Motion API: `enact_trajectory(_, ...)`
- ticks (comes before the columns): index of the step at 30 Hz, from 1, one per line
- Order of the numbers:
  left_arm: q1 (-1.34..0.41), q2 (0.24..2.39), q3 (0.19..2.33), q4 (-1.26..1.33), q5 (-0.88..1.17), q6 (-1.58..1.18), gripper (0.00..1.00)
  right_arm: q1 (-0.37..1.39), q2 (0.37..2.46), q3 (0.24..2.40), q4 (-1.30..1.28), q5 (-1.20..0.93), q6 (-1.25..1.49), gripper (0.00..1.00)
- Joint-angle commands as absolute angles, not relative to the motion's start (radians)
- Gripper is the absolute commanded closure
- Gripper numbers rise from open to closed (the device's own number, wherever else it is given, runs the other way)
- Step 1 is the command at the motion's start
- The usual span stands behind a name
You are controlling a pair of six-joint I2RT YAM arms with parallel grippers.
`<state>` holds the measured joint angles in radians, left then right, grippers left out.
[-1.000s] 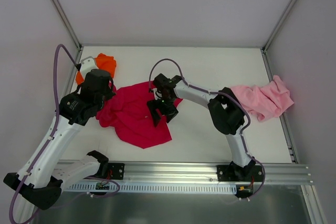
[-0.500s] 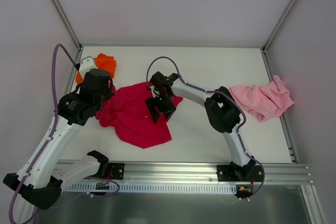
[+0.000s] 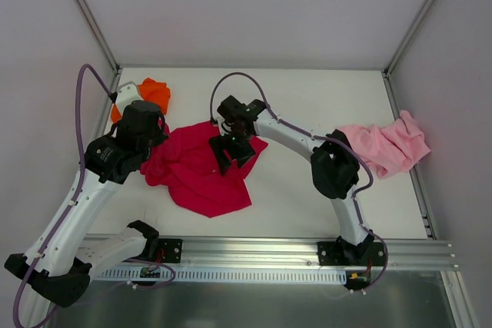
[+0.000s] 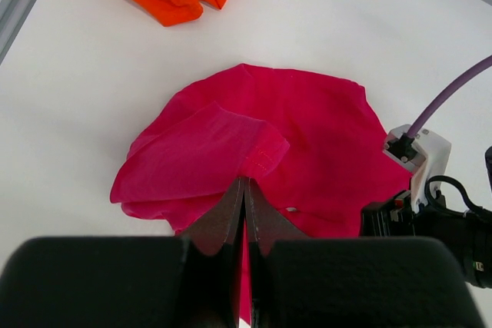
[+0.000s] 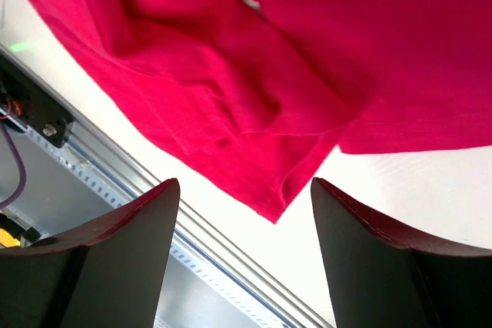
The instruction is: Fold and stack the t-shirts
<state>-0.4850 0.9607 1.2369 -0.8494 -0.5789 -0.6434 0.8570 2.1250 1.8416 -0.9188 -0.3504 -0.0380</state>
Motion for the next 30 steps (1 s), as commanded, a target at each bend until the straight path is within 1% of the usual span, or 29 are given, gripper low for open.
enact_trajectory(1,-0.494,0.942,1.235,-0.816,-0.577,-0.640,1.00,0.879,2.095,1.816,-0.905,-0.399,-0.015,0.27)
enact_trajectory(5,-0.494,0.931,1.235,-0.824,-0.581,-0.640,1.00,0.893,2.114,1.782,-0.858,-0.457,-0.003,0.27)
enact_trajectory(9,-0.494,0.922,1.233,-0.838,-0.586,-0.647,1.00,0.910,2.154,1.789,-0.853,-0.472,-0.003,0.28)
enact_trajectory(15,-0.492,0.900,1.229,-0.864,-0.597,-0.661,1.00,0.920,2.180,1.740,-0.810,-0.494,-0.003,0.28)
enact_trajectory(30,-0.494,0.885,1.230,-0.899,-0.603,-0.664,1.00,0.937,2.217,1.684,-0.738,-0.471,-0.003,0.34)
